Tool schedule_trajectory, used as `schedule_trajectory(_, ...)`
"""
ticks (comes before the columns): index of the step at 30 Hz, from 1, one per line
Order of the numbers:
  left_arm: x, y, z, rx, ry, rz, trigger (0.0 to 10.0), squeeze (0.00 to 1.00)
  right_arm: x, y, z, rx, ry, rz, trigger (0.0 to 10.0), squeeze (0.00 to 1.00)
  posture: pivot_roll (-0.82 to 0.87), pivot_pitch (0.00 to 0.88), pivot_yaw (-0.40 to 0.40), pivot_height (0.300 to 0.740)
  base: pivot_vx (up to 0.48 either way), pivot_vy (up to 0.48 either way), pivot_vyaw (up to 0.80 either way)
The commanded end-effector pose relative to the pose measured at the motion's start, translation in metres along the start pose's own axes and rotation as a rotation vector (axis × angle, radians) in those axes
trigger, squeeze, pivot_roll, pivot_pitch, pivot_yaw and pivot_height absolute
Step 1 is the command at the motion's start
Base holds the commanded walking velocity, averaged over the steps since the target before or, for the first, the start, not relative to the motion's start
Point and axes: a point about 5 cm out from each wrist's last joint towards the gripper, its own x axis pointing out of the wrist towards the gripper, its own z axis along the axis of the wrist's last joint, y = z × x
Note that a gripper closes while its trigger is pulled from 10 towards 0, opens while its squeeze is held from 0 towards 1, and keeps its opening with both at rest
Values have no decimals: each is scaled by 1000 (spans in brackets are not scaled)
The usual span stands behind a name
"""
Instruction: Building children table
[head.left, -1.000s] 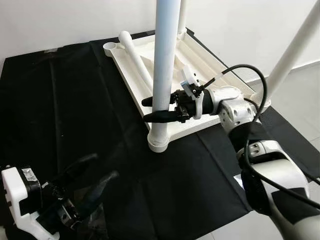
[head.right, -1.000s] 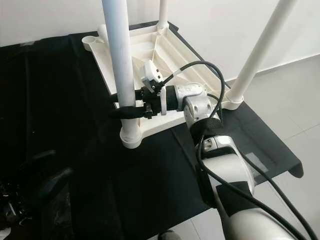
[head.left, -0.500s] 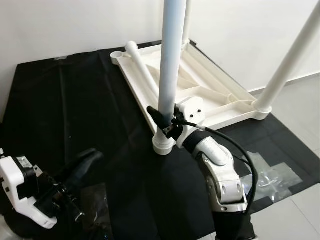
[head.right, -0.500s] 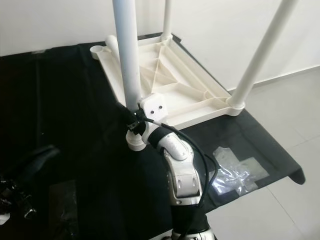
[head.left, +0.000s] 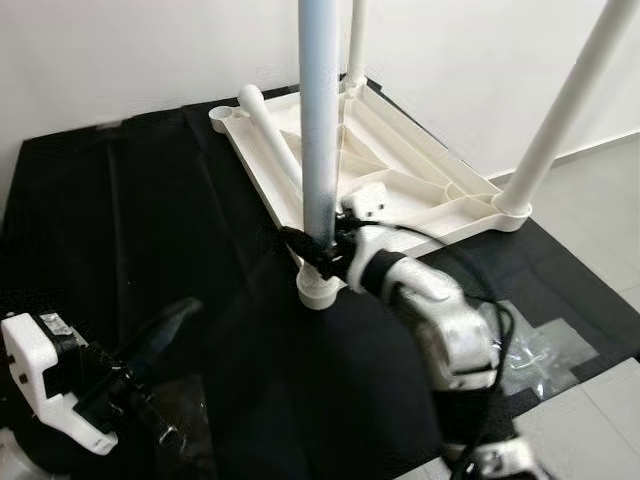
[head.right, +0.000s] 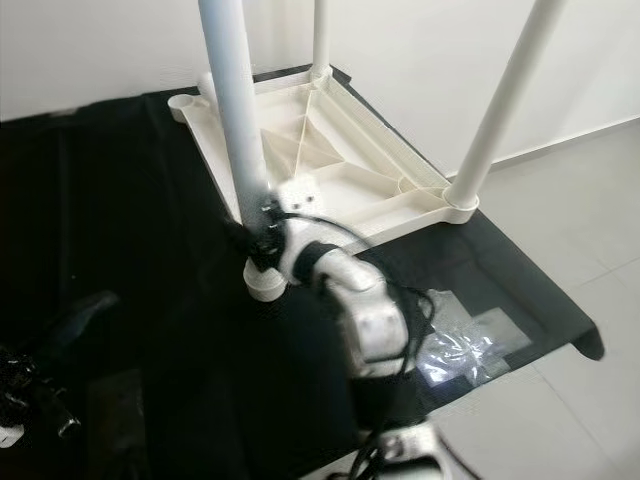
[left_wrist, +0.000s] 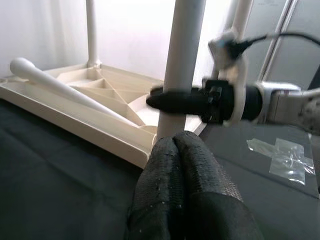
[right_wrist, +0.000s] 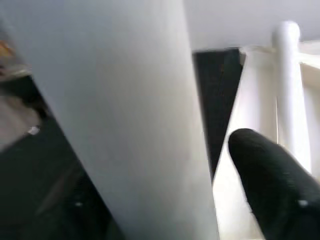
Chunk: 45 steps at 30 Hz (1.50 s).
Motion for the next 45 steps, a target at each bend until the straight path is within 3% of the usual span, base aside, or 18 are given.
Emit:
schedule_trajectory(1, -1, 1, -4, 5, 34, 3, 10000, 0, 2, 6, 3, 32, -18, 83, 10000, 1000, 28, 201, -13, 740, 0, 0, 0)
schedule_trajectory(4, -1, 0, -3, 9, 34, 10, 10000, 0, -8, -4, 24, -134, -1, 401, 10000, 1000, 38, 201, -18, 740, 0, 0, 0)
schedule_trajectory(5, -2, 0, -3, 10, 34, 12, 10000, 0, -9, -10, 27, -188, 23, 461, 10000, 529, 37, 198, -15, 740, 0, 0, 0)
schedule_trajectory(6, -2, 0, -3, 10, 34, 12, 10000, 0, -9, -10, 27, -188, 23, 461, 10000, 529, 37, 198, -15, 740, 0, 0, 0)
schedule_trajectory(7, -2, 1, -3, 11, 35, 14, 10000, 0, -8, -16, 29, -221, 47, 487, 10000, 0, 38, 199, -13, 740, 0, 0, 0)
schedule_trajectory(16, -5, 0, -3, 20, 55, 19, 10000, 0, 7, -39, 57, -220, 45, 617, 10000, 0, 57, 210, -16, 740, 0, 0, 0)
schedule_trajectory(17, -5, 0, -2, 21, 56, 22, 10000, 0, 7, -40, 59, -200, 42, 644, 3490, 0, 64, 213, -21, 740, 0, 0, 0)
schedule_trajectory(18, -5, 0, -2, 21, 56, 22, 10000, 0, 7, -40, 59, -200, 42, 644, 3490, 0, 64, 213, -21, 740, 0, 0, 0)
schedule_trajectory(19, -6, 0, -1, 22, 57, 24, 10000, 0, 7, -41, 61, -190, 40, 677, 0, 0, 69, 217, -25, 740, 0, 0, 0)
schedule_trajectory(30, -8, -2, 0, 27, 59, 30, 10000, 0, 9, -44, 57, -186, 86, 814, 0, 0, 68, 224, -31, 740, 0, 0, 0)
schedule_trajectory(37, -6, -2, -3, 24, 57, 30, 10000, 0, 7, -53, 48, -195, 59, 657, 0, 0, 32, 210, -39, 740, 0, 0, 0)
schedule_trajectory(38, -6, -1, -3, 24, 56, 28, 10000, 0, 14, -55, 30, -145, 28, 369, 0, 0, 18, 207, -45, 740, 0, 0, 0)
schedule_trajectory(39, -6, -1, -3, 24, 56, 28, 10000, 0, 14, -55, 30, -145, 28, 369, 0, 0, 18, 207, -45, 740, 0, 0, 0)
schedule_trajectory(41, -6, 0, -3, 24, 55, 27, 10000, 0, 16, -56, 16, -80, 10, 158, 0, 0, 18, 206, -45, 740, 0, 0, 0)
schedule_trajectory(42, -6, 0, -3, 24, 55, 27, 10000, 0, 16, -56, 16, -80, 10, 158, 0, 0, 18, 206, -45, 740, 0, 0, 0)
schedule_trajectory(43, -6, 1, -3, 26, 57, 25, 10000, 0, 15, -54, 2, -74, -2, -87, 0, 0, 14, 208, -34, 740, 0, 0, 0)
schedule_trajectory(44, -6, 2, -3, 23, 55, 20, 10000, 0, 7, -38, -22, -35, 10, -256, 0, 0, 1, 206, -21, 740, 0, 0, 0)
schedule_trajectory(45, -6, 2, -3, 23, 55, 20, 10000, 0, 7, -38, -22, -35, 10, -256, 0, 0, 1, 206, -21, 740, 0, 0, 0)
